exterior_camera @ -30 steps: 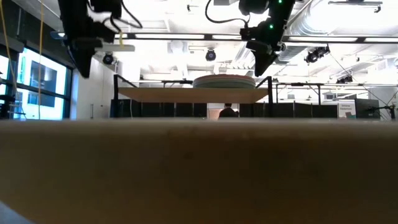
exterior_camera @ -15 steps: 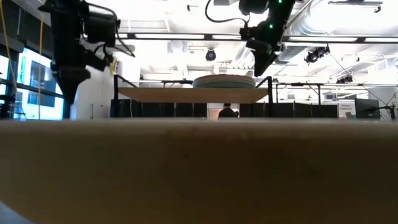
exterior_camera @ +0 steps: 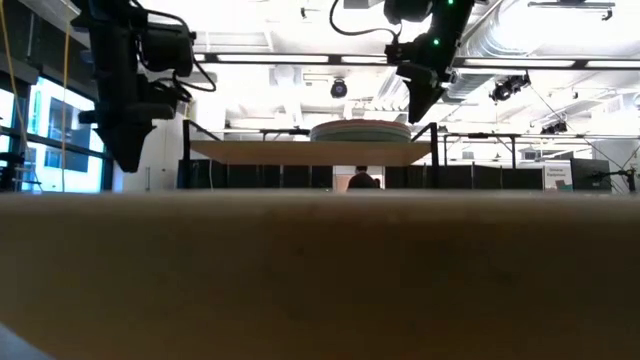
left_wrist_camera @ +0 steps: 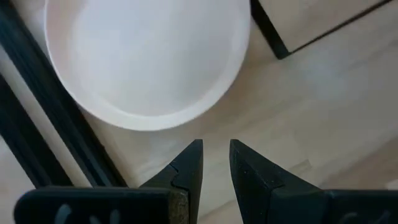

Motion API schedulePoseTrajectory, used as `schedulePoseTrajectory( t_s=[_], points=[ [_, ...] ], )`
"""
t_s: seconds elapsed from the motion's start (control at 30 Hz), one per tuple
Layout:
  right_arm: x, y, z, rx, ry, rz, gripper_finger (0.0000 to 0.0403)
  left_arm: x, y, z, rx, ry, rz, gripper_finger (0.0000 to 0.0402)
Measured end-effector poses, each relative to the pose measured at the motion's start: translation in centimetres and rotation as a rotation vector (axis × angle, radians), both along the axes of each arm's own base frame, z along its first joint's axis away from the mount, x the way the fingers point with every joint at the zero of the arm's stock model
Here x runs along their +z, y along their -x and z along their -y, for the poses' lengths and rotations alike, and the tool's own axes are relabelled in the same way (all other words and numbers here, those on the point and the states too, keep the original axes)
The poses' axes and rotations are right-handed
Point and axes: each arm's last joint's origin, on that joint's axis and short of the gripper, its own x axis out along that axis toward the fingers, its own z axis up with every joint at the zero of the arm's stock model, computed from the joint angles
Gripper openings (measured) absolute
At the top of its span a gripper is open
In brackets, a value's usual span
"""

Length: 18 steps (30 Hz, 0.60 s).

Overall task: Place and stack plates onto a shelf
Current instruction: Stack the light pink plate into the light orange plate on the shelf

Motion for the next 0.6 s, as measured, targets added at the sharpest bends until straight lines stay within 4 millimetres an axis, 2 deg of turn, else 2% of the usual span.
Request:
schedulePoseTrajectory(
  t_s=[0.43, 0.6],
  points=[
    [0.0, -0.3, -0.6, 0.046, -0.047, 0.020, 0.0103, 0.0, 0.5, -0.7, 0.528, -0.027, 0.124, 0.0072],
    [-0.1, -0.7, -1.6, 0.116, -0.036, -0.003, 0.0103, 0.0, 0.9, -1.0, 0.637, -0.035, 0.139, 0.0072]
  ],
)
